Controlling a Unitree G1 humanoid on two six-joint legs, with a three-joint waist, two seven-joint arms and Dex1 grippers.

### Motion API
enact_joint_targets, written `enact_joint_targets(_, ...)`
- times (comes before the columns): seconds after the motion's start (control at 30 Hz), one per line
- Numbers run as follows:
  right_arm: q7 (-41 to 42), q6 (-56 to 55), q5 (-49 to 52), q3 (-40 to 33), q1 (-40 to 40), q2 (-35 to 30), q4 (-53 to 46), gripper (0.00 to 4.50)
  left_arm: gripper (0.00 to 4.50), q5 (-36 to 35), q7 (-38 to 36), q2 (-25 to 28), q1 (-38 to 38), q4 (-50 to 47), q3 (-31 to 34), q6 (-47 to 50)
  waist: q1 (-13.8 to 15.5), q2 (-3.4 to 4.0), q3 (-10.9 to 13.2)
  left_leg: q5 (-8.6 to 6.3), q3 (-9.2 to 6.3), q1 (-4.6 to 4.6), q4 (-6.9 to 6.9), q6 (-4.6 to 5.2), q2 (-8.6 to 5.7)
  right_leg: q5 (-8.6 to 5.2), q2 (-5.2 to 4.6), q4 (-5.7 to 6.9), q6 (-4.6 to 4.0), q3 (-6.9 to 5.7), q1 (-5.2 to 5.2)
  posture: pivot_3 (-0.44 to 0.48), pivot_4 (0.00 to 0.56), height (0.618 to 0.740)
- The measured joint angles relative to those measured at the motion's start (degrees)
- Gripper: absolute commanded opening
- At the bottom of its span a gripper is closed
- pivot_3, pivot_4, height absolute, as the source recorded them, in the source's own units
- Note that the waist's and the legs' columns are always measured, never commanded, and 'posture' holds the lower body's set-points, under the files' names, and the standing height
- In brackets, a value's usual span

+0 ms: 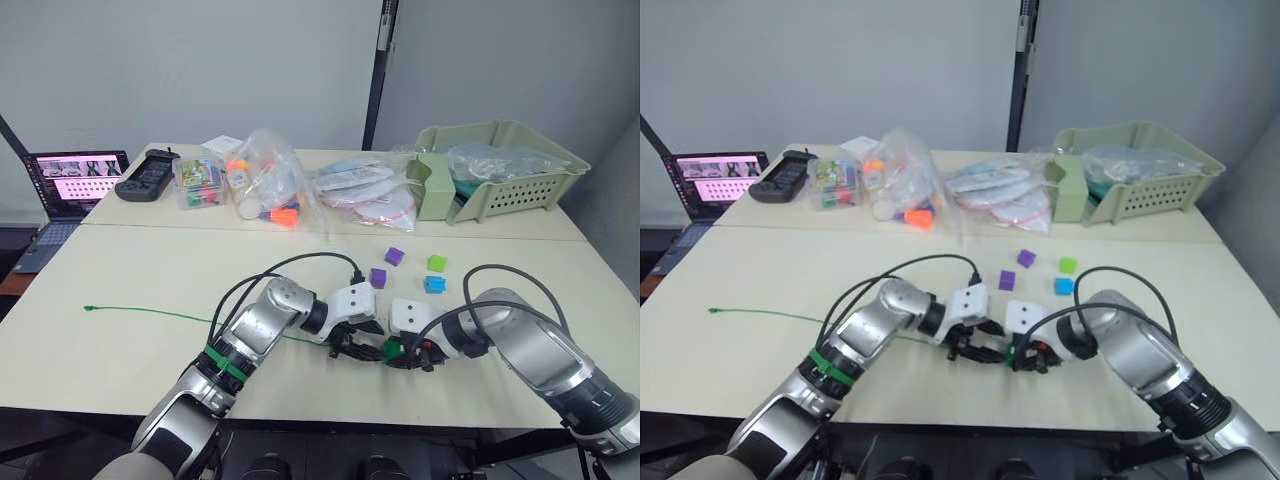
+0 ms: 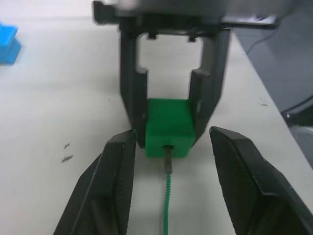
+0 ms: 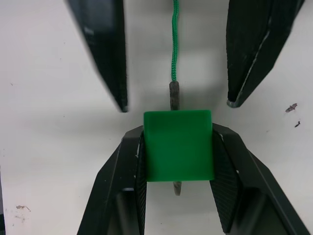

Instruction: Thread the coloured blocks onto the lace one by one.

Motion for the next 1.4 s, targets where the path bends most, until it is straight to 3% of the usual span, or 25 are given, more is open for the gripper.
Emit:
enact_joint_targets(0.47, 0.32, 0.01, -0.43, 0.10, -0.11, 0.24, 0.00, 1.19, 2.36, 4.18, 1.71, 3.15, 1.40, 0.91, -1.92, -1.00, -0.06, -0.03, 0.00, 0.00, -0.01, 0.05, -0.05, 0.00, 0.03, -0.01, 0.05, 0.01, -0.03, 0.00, 0.01, 0.000, 0.150, 0.734)
enact_joint_targets(0.73, 0.33, 0.04, -0.46, 0.05, -0.06, 0.20, -0.03, 1.19, 0.00, 4.25, 1.47, 2.14, 1.42, 1.25, -2.38, -0.95, -0.01, -0.03, 0.00, 0.00, -0.01, 0.05, -0.05, 0.00, 0.03, -0.01, 0.05, 0.01, -0.03, 0.00, 0.02, 0.000, 0.150, 0.734)
enact_joint_targets(1.2, 0.33, 0.18, -0.96, -0.07, 0.28, -0.04, -0.56, 1.19, 0.00, 4.44, 2.82, -3.82, 0.72, 4.43, -2.68, -0.67, 0.03, -0.04, 0.00, 0.00, -0.01, 0.04, -0.04, 0.00, 0.01, -0.01, 0.04, -0.01, -0.03, 0.00, 0.04, 0.000, 0.150, 0.734)
enact_joint_targets(1.3, 0.22, 0.18, -0.96, -0.13, 0.29, 0.03, -0.54, 1.19, 0.82, 4.17, 2.79, -3.85, 0.72, 4.42, -2.46, -0.07, 0.03, -0.04, 0.00, 0.00, -0.01, 0.05, -0.04, 0.00, 0.02, -0.01, 0.05, 0.00, -0.03, 0.00, 0.03, 0.000, 0.150, 0.734)
enact_joint_targets(1.33, 0.18, 0.18, -0.95, -0.19, 0.30, 0.10, -0.52, 1.99, 1.19, 4.02, 2.75, -3.81, 0.72, 4.38, -2.21, 0.11, 0.03, -0.04, 0.00, 0.00, -0.02, 0.04, -0.04, 0.00, 0.02, -0.01, 0.04, 0.00, -0.03, 0.00, 0.03, 0.000, 0.150, 0.734)
enact_joint_targets(1.4, -0.10, 0.30, -0.94, -0.16, 0.42, 0.49, -0.28, 2.55, 1.81, 3.40, 2.60, -3.73, 0.73, 4.13, -1.66, 0.11, 0.03, -0.05, 0.00, 0.00, -0.02, 0.02, -0.04, 0.00, 0.02, -0.01, 0.04, 0.00, -0.03, 0.00, 0.02, 0.000, 0.150, 0.734)
